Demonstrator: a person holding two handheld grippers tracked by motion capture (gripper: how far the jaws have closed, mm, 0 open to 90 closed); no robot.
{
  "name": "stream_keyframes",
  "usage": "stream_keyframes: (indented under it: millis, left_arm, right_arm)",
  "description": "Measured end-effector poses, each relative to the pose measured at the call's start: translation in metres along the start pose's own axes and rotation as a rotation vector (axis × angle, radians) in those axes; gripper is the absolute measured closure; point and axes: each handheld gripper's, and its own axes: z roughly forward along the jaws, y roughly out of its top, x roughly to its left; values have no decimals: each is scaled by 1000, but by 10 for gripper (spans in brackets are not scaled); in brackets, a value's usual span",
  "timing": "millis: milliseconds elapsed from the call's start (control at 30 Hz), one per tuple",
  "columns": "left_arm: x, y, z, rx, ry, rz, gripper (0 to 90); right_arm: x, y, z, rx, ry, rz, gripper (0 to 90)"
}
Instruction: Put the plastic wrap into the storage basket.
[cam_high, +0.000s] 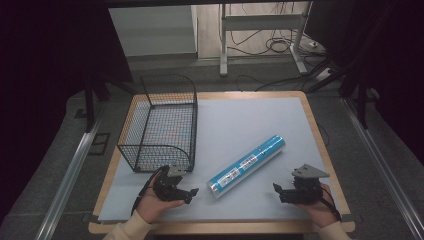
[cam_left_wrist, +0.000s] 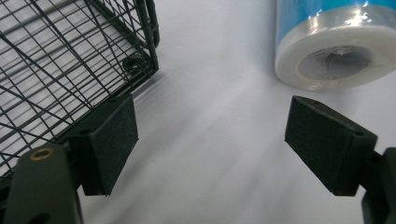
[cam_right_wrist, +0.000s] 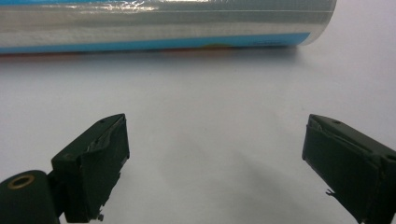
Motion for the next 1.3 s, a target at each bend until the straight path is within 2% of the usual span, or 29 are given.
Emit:
stream_keyframes:
  millis: [233, 467, 733, 800, 900, 1100, 1300]
  left_arm:
    - [-3, 6, -6, -7, -12, 3, 159]
    - [-15, 25, -20, -31, -32, 20, 156]
    - [-20, 40, -31, -55, -33, 20, 156]
    - [-20, 45, -34, -53, -40, 38, 156]
    - [-20, 53, -39, -60, -46, 44, 156]
    - [-26, 66, -38, -70, -62, 68, 155]
    - [-30, 77, -32, -58, -65, 75, 149]
  right_arm:
    - [-1, 0, -1, -2, 1, 5, 75]
    - [0, 0, -1, 0, 8, 17, 75]
    - [1, -1, -3, -3, 7, 14, 78]
    - [1, -1, -3, -6, 5, 15, 79]
    - [1, -1, -4, -8, 13, 28, 79]
    - [2, -1, -3, -4, 19, 32, 79]
    - [0, -1, -3, -6, 14, 32, 80]
